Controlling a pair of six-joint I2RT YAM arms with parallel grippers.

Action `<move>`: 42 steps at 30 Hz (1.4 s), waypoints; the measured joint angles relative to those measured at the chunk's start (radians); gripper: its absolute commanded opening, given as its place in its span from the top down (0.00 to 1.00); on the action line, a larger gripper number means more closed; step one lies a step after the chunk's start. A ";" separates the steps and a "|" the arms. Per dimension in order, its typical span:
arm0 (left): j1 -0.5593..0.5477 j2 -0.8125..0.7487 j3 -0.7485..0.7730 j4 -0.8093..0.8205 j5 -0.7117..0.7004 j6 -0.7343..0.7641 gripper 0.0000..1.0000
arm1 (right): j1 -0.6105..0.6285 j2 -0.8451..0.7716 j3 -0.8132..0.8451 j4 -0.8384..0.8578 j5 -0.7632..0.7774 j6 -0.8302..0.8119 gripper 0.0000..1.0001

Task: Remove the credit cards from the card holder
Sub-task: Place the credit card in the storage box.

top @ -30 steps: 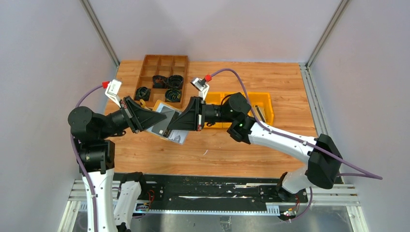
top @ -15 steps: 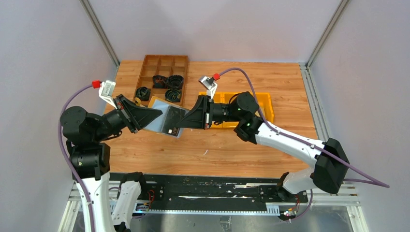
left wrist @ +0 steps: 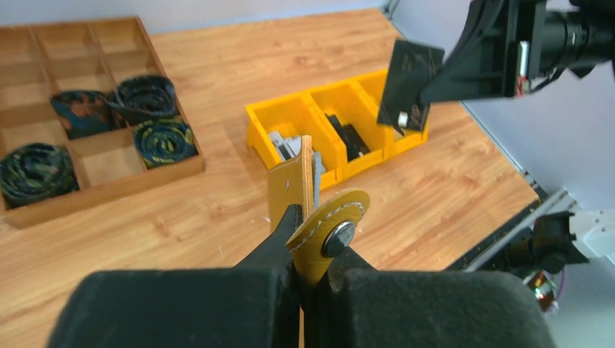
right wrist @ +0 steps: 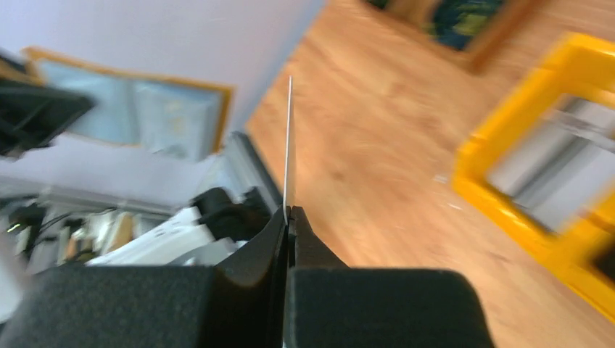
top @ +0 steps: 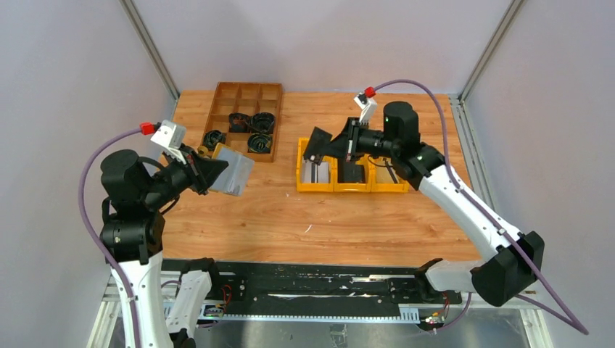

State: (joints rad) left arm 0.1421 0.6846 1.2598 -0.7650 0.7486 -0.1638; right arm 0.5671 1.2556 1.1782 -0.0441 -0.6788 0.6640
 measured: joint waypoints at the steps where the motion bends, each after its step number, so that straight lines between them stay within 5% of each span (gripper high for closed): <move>1: 0.000 0.010 -0.005 -0.010 0.012 0.010 1.00 | -0.022 0.007 0.018 -0.048 0.023 -0.035 1.00; 5: 0.000 0.049 -0.015 -0.053 0.096 0.052 1.00 | -0.135 0.082 0.092 -0.275 0.169 -0.195 1.00; 14: 0.000 0.014 -0.015 -0.061 0.257 0.097 1.00 | -0.200 0.364 0.219 -0.472 0.417 -0.383 1.00; 32: 0.000 0.006 -0.015 -0.060 0.370 0.059 1.00 | -0.204 0.686 0.403 -0.559 0.408 -0.464 1.00; 40: 0.000 0.016 -0.014 -0.060 0.419 0.034 1.00 | -0.204 0.660 0.387 -0.558 0.348 -0.456 0.42; 42: 0.000 0.017 -0.014 -0.060 0.437 0.027 1.00 | -0.204 0.611 0.365 -0.557 0.336 -0.450 0.34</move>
State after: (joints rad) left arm 0.1421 0.7013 1.2453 -0.8246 1.1858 -0.1364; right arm 0.3630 1.8668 1.5436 -0.6006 -0.3431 0.2138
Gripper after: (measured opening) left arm 0.041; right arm 0.545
